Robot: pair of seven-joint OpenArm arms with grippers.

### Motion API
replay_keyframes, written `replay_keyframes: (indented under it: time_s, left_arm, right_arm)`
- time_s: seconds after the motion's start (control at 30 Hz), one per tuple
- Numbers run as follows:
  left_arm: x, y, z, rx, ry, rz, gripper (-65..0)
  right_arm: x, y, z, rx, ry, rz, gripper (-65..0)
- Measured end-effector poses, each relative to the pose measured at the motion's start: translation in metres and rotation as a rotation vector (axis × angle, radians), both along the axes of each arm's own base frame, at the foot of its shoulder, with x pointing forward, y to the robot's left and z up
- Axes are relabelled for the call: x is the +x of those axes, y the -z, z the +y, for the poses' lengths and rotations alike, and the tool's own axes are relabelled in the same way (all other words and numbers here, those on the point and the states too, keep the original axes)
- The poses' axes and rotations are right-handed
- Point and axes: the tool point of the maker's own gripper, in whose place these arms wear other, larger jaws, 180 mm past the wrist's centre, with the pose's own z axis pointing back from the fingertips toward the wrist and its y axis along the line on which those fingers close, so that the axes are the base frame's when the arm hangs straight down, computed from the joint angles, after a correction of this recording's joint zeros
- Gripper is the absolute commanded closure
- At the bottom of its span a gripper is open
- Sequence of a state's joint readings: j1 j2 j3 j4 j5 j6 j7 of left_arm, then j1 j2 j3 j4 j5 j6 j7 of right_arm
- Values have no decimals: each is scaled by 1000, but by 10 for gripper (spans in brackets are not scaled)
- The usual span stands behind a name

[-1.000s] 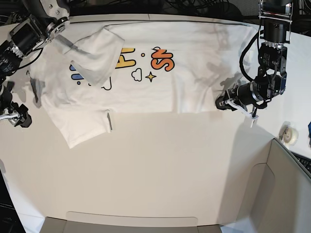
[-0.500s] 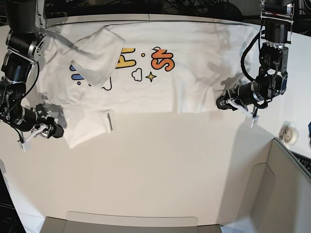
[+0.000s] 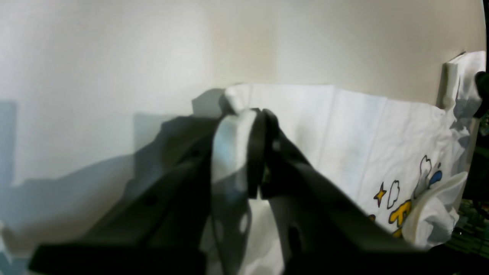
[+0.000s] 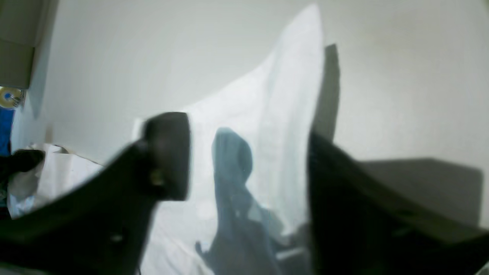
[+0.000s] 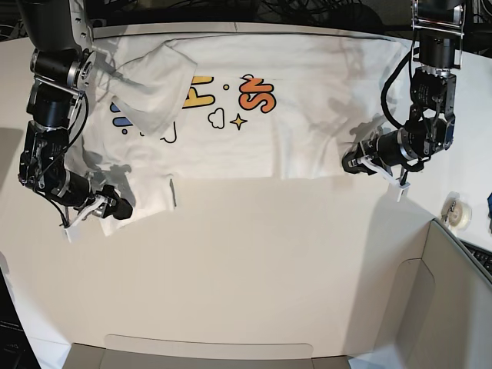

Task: Layout the t-shirt on the table in an organized manner, then fold the t-shirt properly
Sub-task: 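Grasp the other hem corner with the right gripper, then lift the hem with both grippers and fold it over onto the collar fold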

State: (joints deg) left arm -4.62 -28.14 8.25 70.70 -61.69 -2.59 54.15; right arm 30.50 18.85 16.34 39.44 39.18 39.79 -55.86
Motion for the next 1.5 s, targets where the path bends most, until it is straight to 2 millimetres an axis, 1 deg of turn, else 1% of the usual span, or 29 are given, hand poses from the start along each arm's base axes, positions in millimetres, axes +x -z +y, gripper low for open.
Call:
replay_keyframes:
  time_s: [0.1, 0.13, 0.17, 0.27, 0.33, 0.43, 0.6, 0.67, 0.73, 0.83, 0.93, 1.03, 1.07, 1.13, 1.3, 1.4, 1.5]
  left_arm:
    - [0, 0, 0, 0, -1, -1, -27]
    - [1, 0, 0, 0, -2, -3, -27]
    - [0, 0, 0, 0, -4, -4, -25]
    - [3, -1, 3, 8, -18, -27, 0]
    - [7, -7, 11, 16, -44, -47, 0]
    - [15, -21, 28, 47, -94, -86, 0]
    - [5, -34, 37, 84, -83, -82, 0]
    - [4, -43, 38, 79, -77, -91, 0]
    - [3, -51, 40, 83, -78, -110, 0]
    - [-3, -56, 35, 92, -41, -121, 0]
    - [-7, -67, 21, 103, 59, -187, 0]
    - [-10, -77, 11, 111, 108, -228, 0]
    - [-13, -79, 8, 113, 121, -236, 0]
    - [-21, -83, 9, 135, 145, -238, 0]
    - [-38, -102, 25, 189, 120, -280, 0]
    - [-49, -109, 30, 203, 111, -292, 0]
    - [-63, -103, 29, 206, 119, -262, 0]
  right_arm:
    - [-5, 5, 0, 1, -5, 20, -47]
    - [-6, 6, -1, -5, -5, 24, -16]
    - [-7, 7, -1, -7, -10, 32, 0]
    - [-7, 7, -2, -8, -10, 33, 0]
    - [-7, 3, -2, -30, -26, 24, 0]
    - [-9, -4, -5, -112, -71, 18, 0]
    - [-23, -13, -13, -246, -116, -12, 0]
    - [-25, -23, -14, -284, -127, -52, 0]
    - [-25, -38, -11, -316, -137, -112, 0]
    - [-30, -59, -7, -370, -157, -191, 0]
    - [-37, -76, -4, -432, -176, -248, 0]
    - [-42, -95, 2, -478, -195, -313, 0]
    - [-46, -101, 3, -499, -206, -334, 0]
    - [-54, -111, 5, -526, -222, -370, 0]
    - [-84, -117, 2, -589, -241, -384, 0]
    - [-101, -120, -14, -629, -204, -375, 0]
    - [-121, -118, -23, -637, -185, -357, 0]
